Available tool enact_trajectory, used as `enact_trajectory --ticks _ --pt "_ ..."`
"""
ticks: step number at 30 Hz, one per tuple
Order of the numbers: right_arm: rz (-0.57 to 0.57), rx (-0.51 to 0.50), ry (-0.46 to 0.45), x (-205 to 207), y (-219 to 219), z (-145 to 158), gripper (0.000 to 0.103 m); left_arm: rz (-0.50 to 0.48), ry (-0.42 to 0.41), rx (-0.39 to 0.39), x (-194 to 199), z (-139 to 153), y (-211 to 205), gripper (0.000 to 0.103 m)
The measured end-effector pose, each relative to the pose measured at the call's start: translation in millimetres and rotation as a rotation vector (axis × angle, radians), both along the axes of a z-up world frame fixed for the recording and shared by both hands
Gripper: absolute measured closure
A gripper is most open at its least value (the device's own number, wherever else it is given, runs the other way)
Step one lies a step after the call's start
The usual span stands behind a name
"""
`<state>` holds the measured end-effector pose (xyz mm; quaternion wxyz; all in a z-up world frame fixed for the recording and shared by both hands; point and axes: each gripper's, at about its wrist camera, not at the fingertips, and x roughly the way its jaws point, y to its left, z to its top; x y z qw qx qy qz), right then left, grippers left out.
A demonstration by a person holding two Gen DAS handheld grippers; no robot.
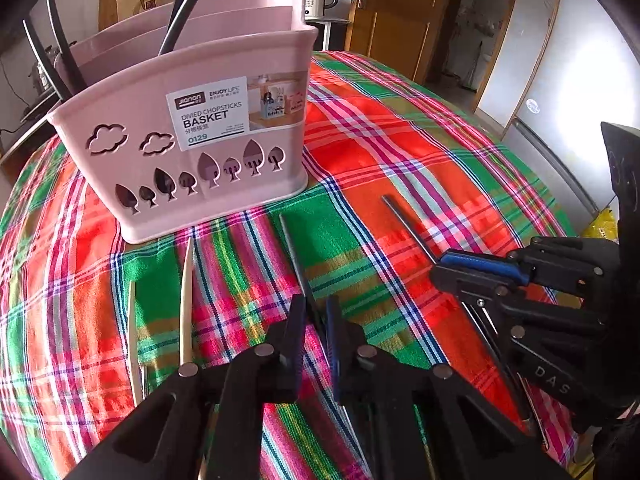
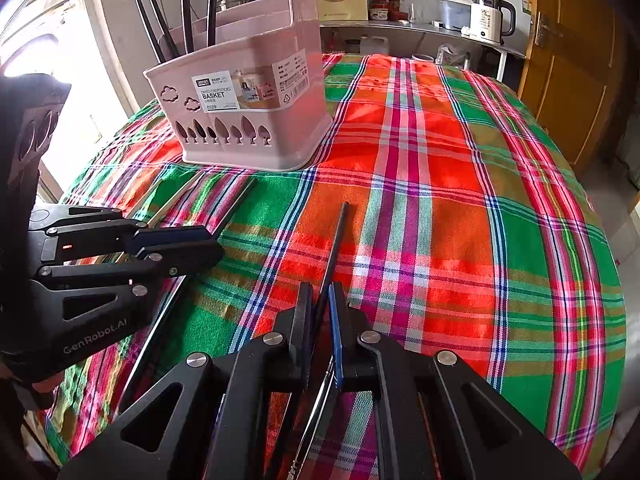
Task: Organize utensils
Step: 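Close the right tool on a black chopstick while the left tool grasps another, then lift the black chopsticks with both tools and carry them over the basket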
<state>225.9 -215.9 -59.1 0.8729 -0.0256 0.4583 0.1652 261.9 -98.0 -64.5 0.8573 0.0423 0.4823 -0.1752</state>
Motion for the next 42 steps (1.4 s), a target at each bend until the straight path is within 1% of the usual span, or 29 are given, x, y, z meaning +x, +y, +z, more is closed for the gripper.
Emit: enact_trajectory --ticks 3,6,8,10,16,19,20,23,26,30,36,42 --pt "-0.001 -0.028 0.013 4.5 4.1 1.4 0.095 -0.004 0.012 0.015 -2.7 1.5 6.1 0.097" --pt "0.005 -0.053 0.026 8.8 7.1 1.7 0.095 -0.011 0.026 0.028 -3.0 2.1 7.5 0.096" --pt "-0.001 -0.05 0.039 12.0 7.1 1.8 0.095 -0.004 0.031 0.038 -0.9 2.9 8.3 0.096" --pt "-0.006 -0.039 0.047 14.9 5.7 1.4 0.095 -0.016 0.021 0.071 -0.2 3.7 4.7 0.096" --pt "0.0 -0.019 0.064 21.4 5.1 1.5 0.096 -0.027 0.006 0.101 3.6 2.6 -6.5 0.096" --pt "0.003 0.024 0.069 23.1 2.8 1.8 0.096 -0.029 0.012 0.088 6.5 2.3 -7.5 0.097" --pt "-0.003 0.022 0.065 22.7 2.5 2.6 0.096 -0.029 0.017 0.077 6.8 2.8 -5.4 0.098" --pt "-0.006 0.054 0.031 17.8 1.7 12.6 0.097 -0.03 0.009 0.031 3.1 10.0 2.4 0.098" --pt "-0.001 0.071 -0.003 12.5 1.3 24.7 0.097 -0.027 -0.013 -0.011 -2.1 24.1 11.0 0.098" --pt "0.004 0.093 -0.044 7.3 -1.4 42.0 0.097 -0.019 -0.057 -0.058 -6.6 51.5 24.9 0.098" --pt "0.008 0.139 -0.122 -2.5 -7.4 76.1 0.097 -0.012 -0.146 -0.109 -19.6 97.7 46.2 0.098" --pt "0.001 0.179 -0.209 -16.1 -12.0 110.5 0.097 -0.013 -0.225 -0.15 -35.7 134.7 58.2 0.098"
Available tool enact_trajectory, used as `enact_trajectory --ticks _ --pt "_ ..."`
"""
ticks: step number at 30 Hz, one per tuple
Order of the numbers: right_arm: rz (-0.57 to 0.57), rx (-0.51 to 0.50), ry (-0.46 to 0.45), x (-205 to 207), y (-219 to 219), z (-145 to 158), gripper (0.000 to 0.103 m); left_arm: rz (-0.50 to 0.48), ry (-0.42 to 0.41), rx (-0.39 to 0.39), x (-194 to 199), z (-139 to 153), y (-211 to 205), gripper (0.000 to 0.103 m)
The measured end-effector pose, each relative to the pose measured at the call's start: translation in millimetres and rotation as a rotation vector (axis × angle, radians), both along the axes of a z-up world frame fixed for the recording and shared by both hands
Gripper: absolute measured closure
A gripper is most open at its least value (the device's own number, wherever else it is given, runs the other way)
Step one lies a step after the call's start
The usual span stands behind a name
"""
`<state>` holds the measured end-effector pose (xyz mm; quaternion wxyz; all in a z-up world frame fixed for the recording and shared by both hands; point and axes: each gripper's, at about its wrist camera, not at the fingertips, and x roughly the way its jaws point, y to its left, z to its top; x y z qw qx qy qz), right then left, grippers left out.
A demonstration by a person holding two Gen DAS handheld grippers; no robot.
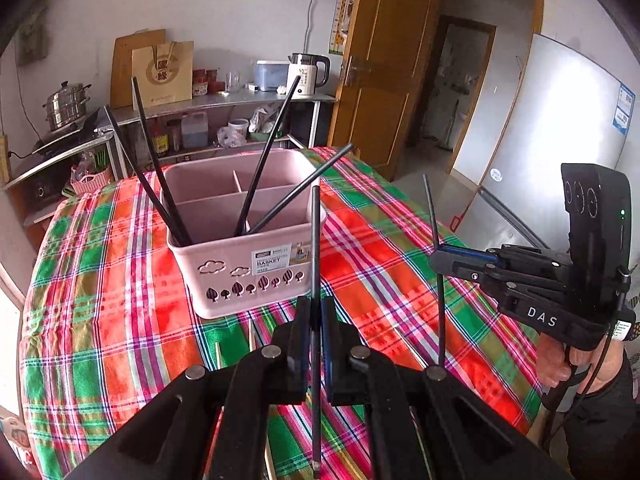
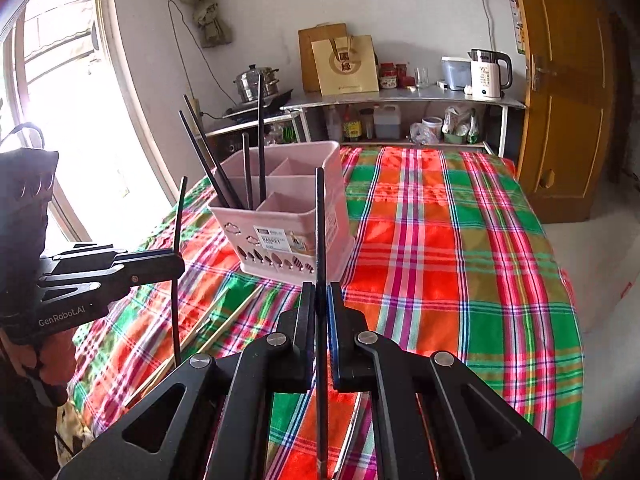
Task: Organize utensils
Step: 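Lift the black chopsticks with both tools and carry them over the basket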
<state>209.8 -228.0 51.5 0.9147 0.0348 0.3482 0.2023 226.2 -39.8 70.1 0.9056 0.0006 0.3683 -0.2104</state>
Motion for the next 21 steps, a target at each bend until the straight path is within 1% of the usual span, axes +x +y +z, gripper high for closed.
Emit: enact_trajectory --ticks 7,16,21 --pt "0.004 0.013 -0.064 -16.0 -1.8 25.2 0.098 -0.002 -0.058 -0.029 -16.3 24.3 7.2 0.098" --pt "0.012 0.005 -0.082 -31.2 -1.4 31.2 0.098 0.003 -0.062 -0.033 -31.9 23.0 12.3 0.098" --pt "0.019 -0.001 -0.096 -34.3 0.7 37.0 0.098 0.007 -0.071 -0.031 -35.9 29.4 15.3 0.098"
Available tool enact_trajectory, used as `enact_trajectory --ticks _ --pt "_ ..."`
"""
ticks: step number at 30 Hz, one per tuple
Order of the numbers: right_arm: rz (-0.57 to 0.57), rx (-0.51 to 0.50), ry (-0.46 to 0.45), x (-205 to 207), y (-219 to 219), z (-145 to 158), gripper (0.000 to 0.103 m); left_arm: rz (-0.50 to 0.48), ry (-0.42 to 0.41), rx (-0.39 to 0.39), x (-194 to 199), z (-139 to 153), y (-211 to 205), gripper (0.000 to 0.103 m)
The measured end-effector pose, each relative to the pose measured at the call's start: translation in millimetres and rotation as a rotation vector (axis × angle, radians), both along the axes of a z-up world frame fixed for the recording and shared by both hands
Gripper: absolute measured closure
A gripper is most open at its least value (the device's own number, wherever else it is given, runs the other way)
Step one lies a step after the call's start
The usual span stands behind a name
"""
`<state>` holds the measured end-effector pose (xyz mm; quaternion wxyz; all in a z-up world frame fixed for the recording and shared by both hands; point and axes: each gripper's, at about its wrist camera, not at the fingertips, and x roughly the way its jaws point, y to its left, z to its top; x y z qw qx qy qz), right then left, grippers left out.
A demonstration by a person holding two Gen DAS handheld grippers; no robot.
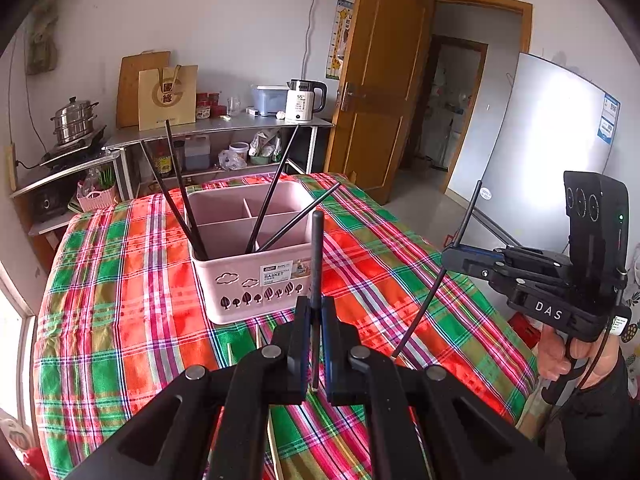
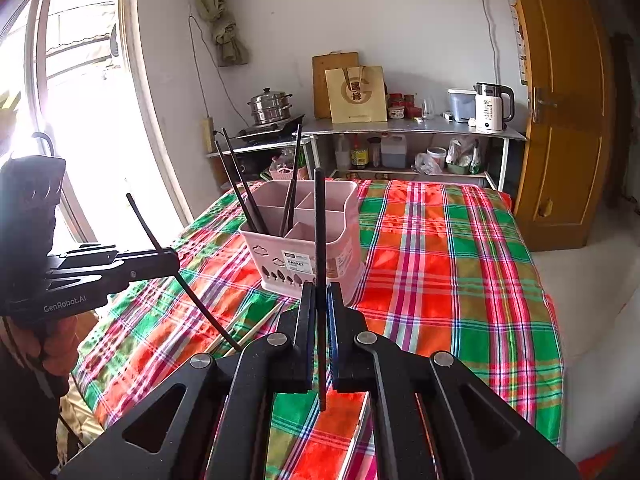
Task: Organize utensils
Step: 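Lift the black chopsticks with both tools and carry them over the basket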
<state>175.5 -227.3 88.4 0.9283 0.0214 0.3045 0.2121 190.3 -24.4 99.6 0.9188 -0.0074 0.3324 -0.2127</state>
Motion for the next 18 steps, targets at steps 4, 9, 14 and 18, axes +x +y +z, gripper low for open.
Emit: enact_trajectory --ticks 4,9,14,18 --pt "0.004 0.004 -0.024 -3.7 1.5 8.8 0.098 0.003 -0.014 0.001 -3.1 9.6 3.6 0.098" --pt "0.017 0.012 -0.052 -4.1 8.5 21.7 0.098 0.014 -0.027 0.007 -1.4 23.3 11.2 0.098" --pt "0.045 0.02 -0.09 2.1 22.1 38.9 0.098 0.035 -0.051 0.013 8.0 42.7 20.9 0.098" --pt "0.063 0.027 -0.13 12.8 36.8 55.3 0.098 0.055 -0.087 0.014 17.2 62.6 28.3 0.098"
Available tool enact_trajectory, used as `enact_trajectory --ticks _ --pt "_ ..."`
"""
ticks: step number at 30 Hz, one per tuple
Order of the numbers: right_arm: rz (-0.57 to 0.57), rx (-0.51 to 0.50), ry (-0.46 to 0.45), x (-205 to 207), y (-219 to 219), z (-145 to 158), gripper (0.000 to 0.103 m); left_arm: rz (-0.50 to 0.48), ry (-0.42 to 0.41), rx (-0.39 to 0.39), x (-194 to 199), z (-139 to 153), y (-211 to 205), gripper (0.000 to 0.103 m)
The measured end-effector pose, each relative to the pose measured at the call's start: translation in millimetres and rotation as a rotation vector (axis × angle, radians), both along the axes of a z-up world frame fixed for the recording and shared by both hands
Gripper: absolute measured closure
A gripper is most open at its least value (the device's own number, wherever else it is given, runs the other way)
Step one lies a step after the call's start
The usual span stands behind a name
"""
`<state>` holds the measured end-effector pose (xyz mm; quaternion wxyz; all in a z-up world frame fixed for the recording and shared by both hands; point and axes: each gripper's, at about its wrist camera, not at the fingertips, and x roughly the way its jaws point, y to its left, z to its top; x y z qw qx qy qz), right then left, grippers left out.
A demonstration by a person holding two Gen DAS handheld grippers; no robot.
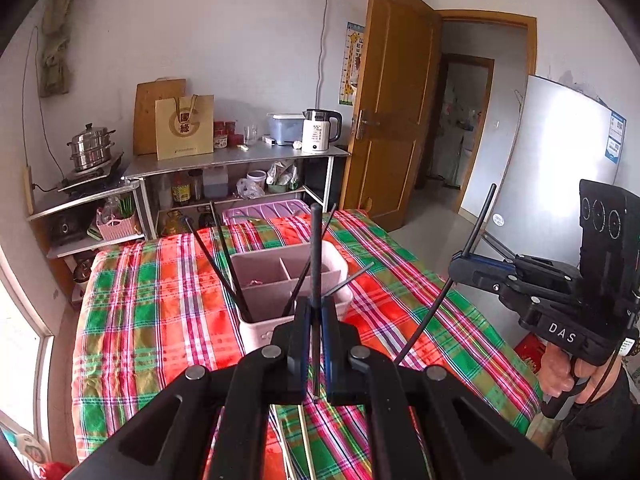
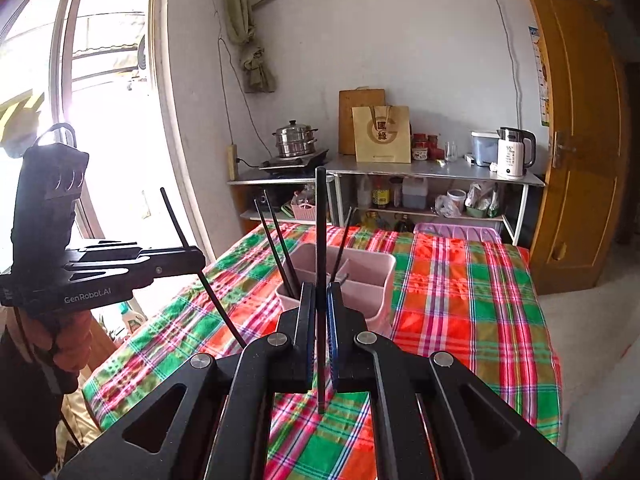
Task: Organize utensils
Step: 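Lift the black chopsticks with both tools and carry them over the basket, then lower the chopsticks into the basket compartments and open both tools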
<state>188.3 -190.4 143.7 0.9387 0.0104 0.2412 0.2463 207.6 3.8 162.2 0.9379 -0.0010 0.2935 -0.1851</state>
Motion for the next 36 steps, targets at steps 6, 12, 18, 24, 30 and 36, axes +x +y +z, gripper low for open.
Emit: enact_trajectory --ticks 6,12,18,24,30,36 --pt "0.016 0.042 -0.03 25.7 15.5 20.0 0.098 0.029 -0.017 -0.005 20.5 24.3 10.2 0.098" --pt "0.014 0.087 -0.063 51.9 24.4 36.7 0.098 0.056 -0.039 -0.006 48.2 45.7 18.1 0.098" --pt "-0.003 0.093 -0.075 79.3 31.6 36.8 0.098 0.055 -0.046 -0.017 77.9 51.2 19.3 0.098" --pt "-0.017 0.106 -0.055 100.7 37.1 24.9 0.098 0.056 -0.042 -0.022 103.3 37.7 20.3 0.098" --pt "-0.02 0.074 -0.019 112.6 47.2 0.2 0.098 0.049 -0.011 -0.018 119.9 8.8 21.4 0.098" --pt "-0.016 0.047 0.025 119.2 55.3 -20.6 0.098 0.049 0.036 -0.017 126.9 -19.9 23.1 0.098"
